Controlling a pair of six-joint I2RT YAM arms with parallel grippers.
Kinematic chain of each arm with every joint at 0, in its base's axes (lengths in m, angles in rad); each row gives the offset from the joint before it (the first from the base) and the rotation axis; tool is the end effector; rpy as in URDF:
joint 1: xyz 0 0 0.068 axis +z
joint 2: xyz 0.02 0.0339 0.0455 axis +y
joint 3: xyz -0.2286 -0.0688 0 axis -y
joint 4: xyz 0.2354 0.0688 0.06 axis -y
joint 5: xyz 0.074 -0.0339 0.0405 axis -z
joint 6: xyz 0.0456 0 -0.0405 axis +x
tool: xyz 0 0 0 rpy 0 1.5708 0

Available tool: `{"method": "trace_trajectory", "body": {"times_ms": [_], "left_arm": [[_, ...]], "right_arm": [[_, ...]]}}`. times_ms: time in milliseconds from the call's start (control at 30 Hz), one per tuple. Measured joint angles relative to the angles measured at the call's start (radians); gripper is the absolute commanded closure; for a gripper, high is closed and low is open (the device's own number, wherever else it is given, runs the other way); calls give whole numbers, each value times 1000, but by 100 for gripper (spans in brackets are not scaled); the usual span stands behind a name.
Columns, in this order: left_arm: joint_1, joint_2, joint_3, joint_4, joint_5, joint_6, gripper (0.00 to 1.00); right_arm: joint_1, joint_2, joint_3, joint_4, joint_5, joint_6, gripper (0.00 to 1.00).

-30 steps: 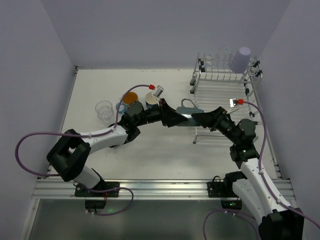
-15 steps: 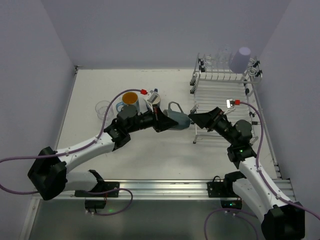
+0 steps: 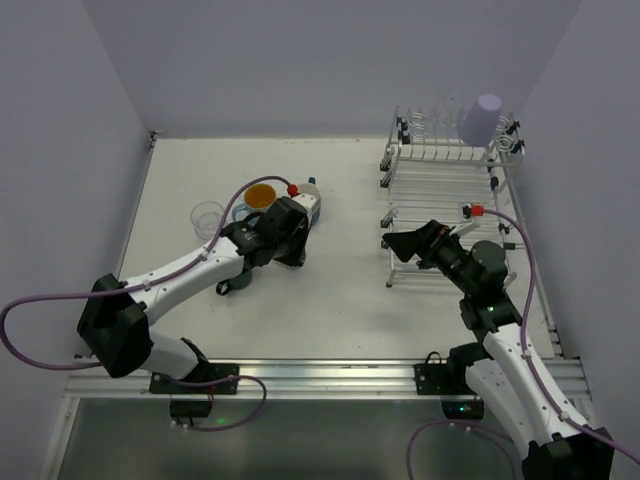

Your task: Unload the cups from the dish rack

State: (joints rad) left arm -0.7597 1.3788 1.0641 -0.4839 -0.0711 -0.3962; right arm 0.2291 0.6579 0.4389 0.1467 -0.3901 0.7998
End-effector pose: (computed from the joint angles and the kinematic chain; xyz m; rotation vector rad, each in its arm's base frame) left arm 0.2213 -0.2057 0.2365 0.4026 2.3842 -0.4649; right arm 0.1887 0.0618 0.2523 0.1817 1.7478 1.0883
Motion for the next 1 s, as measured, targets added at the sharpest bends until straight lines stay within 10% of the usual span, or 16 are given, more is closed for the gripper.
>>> {"method": "trace_trajectory", "body": {"times_ms": [400, 800, 1000], "left_arm": [[46, 190, 34, -166, -92, 67, 98], [59, 237, 116, -185, -153, 90, 35], [59, 231, 158, -195, -172, 93, 28]], "right_arm": [[0, -62, 0, -111, 17, -97, 1], [0, -84, 6, -168, 44, -142, 1], [0, -82, 45, -209, 65, -157, 1]]}}
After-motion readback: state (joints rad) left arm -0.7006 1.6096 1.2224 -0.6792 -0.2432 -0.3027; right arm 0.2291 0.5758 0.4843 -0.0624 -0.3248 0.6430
